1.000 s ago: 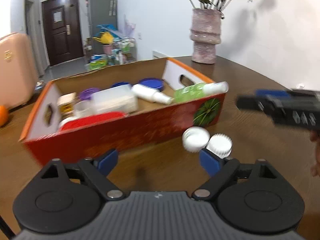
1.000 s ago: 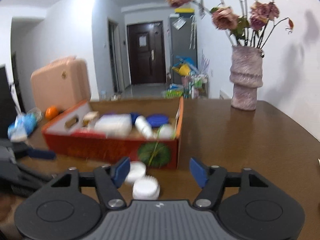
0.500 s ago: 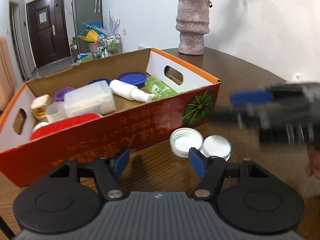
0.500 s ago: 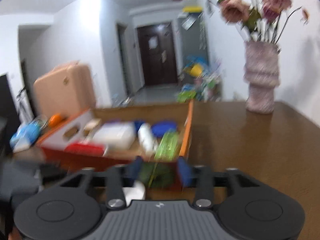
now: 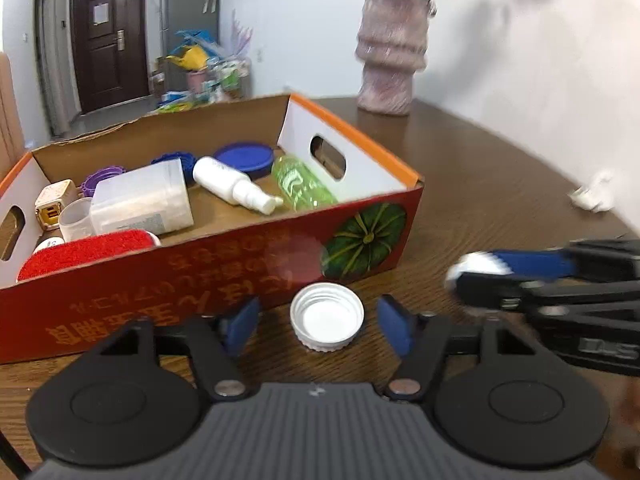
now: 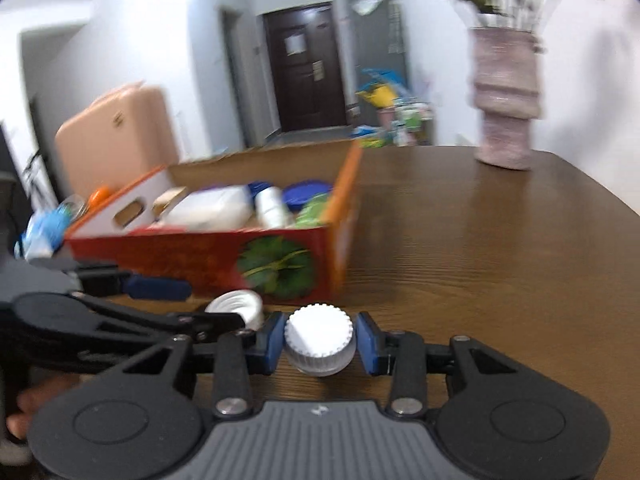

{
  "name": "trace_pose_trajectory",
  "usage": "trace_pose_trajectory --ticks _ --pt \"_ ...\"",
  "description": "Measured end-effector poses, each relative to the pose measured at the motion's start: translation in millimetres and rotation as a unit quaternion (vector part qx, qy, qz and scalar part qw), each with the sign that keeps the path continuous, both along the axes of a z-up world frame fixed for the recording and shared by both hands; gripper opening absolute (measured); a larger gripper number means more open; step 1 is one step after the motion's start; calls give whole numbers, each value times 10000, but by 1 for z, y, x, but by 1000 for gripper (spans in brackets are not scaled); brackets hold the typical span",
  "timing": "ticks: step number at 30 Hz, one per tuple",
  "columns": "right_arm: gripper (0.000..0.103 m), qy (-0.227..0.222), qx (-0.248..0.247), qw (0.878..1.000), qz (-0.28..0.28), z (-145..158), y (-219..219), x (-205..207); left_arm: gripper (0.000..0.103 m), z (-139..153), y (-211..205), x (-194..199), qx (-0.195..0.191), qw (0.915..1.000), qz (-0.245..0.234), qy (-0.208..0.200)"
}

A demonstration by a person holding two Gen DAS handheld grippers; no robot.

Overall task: Organize rigid objects
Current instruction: 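Grasp one white cap with the left tool while the right tool grasps the other, then carry both white caps into the box and open both tools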

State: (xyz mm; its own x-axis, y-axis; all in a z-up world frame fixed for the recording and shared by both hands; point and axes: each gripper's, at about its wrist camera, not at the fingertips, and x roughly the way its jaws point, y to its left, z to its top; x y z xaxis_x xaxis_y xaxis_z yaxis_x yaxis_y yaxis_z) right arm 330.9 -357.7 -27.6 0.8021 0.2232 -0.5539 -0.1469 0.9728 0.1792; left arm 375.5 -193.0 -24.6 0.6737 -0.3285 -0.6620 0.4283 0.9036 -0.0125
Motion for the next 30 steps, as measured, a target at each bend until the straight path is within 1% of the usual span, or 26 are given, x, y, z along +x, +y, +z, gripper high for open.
trace_pose_trajectory --ticks 1,2,3,5,7,9,11,13,17,20,22,26,30 --pt "38 -12 7 10000 -33 1 -3 -5 43 -4 -6 0 214 9998 59 -20" --pt "38 -23 0 10000 -45 2 -6 -9 41 -3 -9 -5 298 9994 117 -143" --pt "38 -31 -16 10000 -48 3 -7 -15 40 -1 -10 -9 380 9990 153 -173" --pt "38 -43 -28 10000 -65 6 -9 -25 40 4 -6 -20 313 9992 187 -136" --pt "38 -47 -31 10000 -40 9 -8 -34 40 12 3 -38 270 9990 315 -192" --pt "38 -82 -11 10000 18 13 -4 -44 40 22 16 -60 261 9981 463 -301" --pt "38 -134 -18 9999 90 17 2 -56 40 33 36 -85 156 9974 596 -362" --pt "38 -170 6 9997 200 21 12 -68 40 42 55 -108 101 9965 717 -420" --pt "38 -183 -14 9983 545 23 41 -92 40 63 91 -154 39 9928 987 -675" --pt "38 -131 -49 9972 739 23 61 -113 40 75 114 -184 -102 9908 1060 -838" --pt "38 -174 -41 9963 843 25 72 -126 40 79 123 -200 -164 9901 1056 -908" --pt "38 -311 -69 9956 881 34 86 -143 40 82 131 -210 -261 9906 951 -948" --pt "38 -390 -54 9952 901 43 89 -146 40 83 131 -196 -417 9913 815 -942"
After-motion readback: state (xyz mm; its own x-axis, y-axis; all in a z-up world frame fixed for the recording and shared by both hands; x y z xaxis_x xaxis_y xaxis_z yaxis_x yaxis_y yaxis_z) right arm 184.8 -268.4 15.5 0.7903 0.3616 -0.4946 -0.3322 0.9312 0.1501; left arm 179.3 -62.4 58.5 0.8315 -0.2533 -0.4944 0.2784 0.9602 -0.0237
